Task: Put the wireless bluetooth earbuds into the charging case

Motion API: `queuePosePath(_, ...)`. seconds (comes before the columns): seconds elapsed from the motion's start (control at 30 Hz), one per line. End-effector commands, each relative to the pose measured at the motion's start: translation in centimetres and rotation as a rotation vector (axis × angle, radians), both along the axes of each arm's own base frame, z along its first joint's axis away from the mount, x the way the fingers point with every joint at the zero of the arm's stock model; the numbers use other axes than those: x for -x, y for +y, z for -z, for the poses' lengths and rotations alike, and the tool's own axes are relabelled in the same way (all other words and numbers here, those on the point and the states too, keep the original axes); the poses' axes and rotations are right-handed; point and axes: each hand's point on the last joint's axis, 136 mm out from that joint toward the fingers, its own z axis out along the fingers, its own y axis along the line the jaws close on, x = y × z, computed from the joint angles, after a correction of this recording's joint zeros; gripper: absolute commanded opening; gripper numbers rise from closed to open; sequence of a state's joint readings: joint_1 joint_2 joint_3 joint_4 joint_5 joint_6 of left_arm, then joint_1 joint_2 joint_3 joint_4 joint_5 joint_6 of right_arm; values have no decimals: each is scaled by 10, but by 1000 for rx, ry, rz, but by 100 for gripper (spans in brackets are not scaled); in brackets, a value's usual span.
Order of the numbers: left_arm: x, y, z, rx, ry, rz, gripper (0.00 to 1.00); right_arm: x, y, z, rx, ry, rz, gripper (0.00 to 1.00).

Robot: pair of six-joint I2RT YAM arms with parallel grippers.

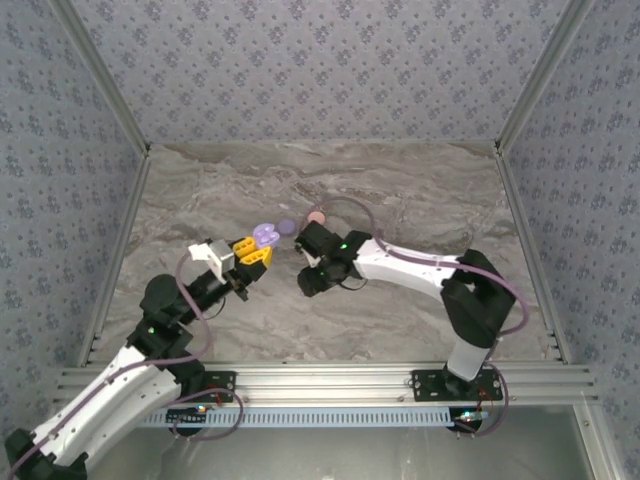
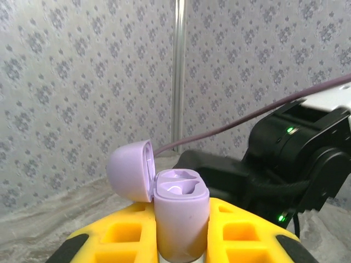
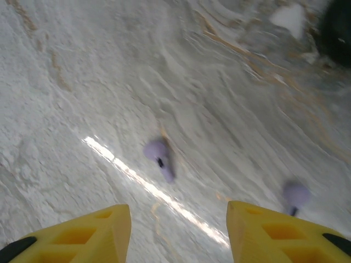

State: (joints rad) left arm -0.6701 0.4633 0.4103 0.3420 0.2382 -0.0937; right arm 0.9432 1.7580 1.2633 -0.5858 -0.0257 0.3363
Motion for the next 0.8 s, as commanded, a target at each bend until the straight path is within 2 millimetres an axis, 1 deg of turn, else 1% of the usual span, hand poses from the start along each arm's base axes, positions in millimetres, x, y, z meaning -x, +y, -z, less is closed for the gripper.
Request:
queuePosePath(0.0,6,7,-4,-4,-29,-20,0,-1,0,9,103,0,17,50)
queuePosePath(0.17,11,12,-6,2,-38,-23,0,-2,10,26,209,-2,-12,48)
queuePosePath(0.37,13,14,-5,1,-34,-28,0,1,19,45,285,7,-46,46)
queuePosePath(0.77,13,15,-5,5,-34,-29,0,1,25,65,319,17,-55,42)
